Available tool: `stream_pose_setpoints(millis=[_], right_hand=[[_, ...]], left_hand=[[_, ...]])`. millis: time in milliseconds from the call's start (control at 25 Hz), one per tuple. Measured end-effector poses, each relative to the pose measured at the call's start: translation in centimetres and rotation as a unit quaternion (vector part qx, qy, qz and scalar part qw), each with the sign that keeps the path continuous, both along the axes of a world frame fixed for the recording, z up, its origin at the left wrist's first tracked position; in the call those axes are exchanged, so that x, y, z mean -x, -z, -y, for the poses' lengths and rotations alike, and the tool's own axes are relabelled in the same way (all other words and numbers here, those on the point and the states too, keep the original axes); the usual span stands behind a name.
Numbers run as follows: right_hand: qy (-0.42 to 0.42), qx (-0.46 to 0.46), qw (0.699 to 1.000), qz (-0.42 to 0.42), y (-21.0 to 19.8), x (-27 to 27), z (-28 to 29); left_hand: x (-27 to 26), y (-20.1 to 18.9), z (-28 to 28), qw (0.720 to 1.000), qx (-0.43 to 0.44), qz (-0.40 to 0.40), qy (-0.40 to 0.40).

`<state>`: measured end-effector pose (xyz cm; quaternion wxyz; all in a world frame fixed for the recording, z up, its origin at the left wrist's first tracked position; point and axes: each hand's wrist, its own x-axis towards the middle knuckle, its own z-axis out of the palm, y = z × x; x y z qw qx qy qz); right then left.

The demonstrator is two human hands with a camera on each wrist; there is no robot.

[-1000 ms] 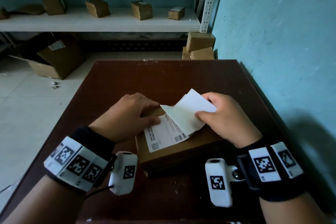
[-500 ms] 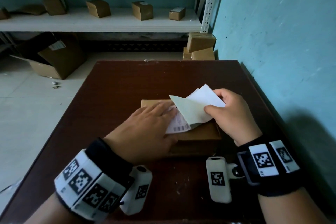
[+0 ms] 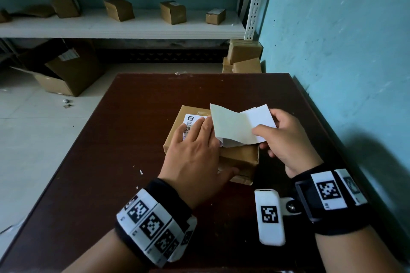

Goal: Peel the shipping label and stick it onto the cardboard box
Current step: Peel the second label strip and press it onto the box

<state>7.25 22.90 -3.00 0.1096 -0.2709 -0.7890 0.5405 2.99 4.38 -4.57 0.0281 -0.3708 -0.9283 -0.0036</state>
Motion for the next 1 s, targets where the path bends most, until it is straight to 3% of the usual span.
stream_pose_setpoints(millis=[360, 680, 1000], right_hand=[[0.004, 0.068, 0.998, 0.008, 0.2, 0.0, -0.5], [0.024, 0.051, 0.998, 0.010, 0.8, 0.2, -0.7], [0.026, 0.082, 0.996, 0.018, 0.8, 0.3, -1.0]], left_hand=[[-0.7, 0.3, -1.1, 0.997, 0.029, -0.022, -0.061], [0.1, 1.2, -1.1, 0.999, -0.024, -0.017, -0.016], [0.5, 1.5, -1.3, 0.999, 0.000, -0.031, -0.009]])
